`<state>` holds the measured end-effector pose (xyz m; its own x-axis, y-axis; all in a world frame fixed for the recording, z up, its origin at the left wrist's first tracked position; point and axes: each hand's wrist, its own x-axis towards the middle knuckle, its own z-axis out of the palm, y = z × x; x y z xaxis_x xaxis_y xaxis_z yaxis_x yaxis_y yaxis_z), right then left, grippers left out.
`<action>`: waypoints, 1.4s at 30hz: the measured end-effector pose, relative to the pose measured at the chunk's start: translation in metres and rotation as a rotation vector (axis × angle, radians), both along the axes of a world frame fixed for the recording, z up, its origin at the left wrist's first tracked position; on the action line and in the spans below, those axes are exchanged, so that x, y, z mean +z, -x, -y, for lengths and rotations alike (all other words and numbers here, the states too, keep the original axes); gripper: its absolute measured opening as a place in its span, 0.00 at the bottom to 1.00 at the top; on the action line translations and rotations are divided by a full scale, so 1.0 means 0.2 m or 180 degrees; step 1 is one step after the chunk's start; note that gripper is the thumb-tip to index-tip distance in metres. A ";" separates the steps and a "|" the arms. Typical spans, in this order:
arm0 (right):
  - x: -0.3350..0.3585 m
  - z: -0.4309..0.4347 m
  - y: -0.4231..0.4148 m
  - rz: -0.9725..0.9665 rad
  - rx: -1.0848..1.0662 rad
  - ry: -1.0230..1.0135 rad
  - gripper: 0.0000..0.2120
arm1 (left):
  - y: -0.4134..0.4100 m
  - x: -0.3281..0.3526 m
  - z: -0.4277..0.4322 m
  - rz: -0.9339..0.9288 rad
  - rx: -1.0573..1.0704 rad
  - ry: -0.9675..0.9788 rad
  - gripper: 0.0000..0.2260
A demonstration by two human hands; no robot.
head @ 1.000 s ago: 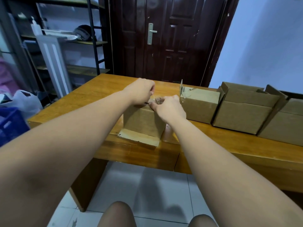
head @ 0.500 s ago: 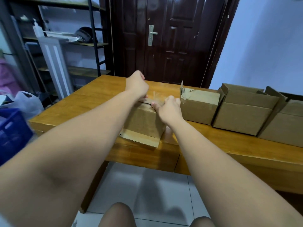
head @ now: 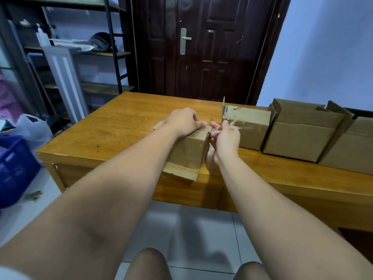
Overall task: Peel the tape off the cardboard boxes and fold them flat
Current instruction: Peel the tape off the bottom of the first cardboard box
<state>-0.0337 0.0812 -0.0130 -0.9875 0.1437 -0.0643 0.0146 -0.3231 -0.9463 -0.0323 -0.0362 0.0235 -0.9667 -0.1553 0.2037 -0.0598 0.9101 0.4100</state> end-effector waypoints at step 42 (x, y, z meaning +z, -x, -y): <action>0.28 0.31 0.05 -0.0613 0.0749 -0.1197 0.13 | 0.02 0.00 0.00 -0.0809 0.0336 -0.1471 0.10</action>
<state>-0.0433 0.0196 0.0436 -0.9849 -0.1067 0.1366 -0.1408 0.0329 -0.9895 -0.0353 -0.0360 0.0241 -0.8700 -0.3780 0.3165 0.0120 0.6256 0.7800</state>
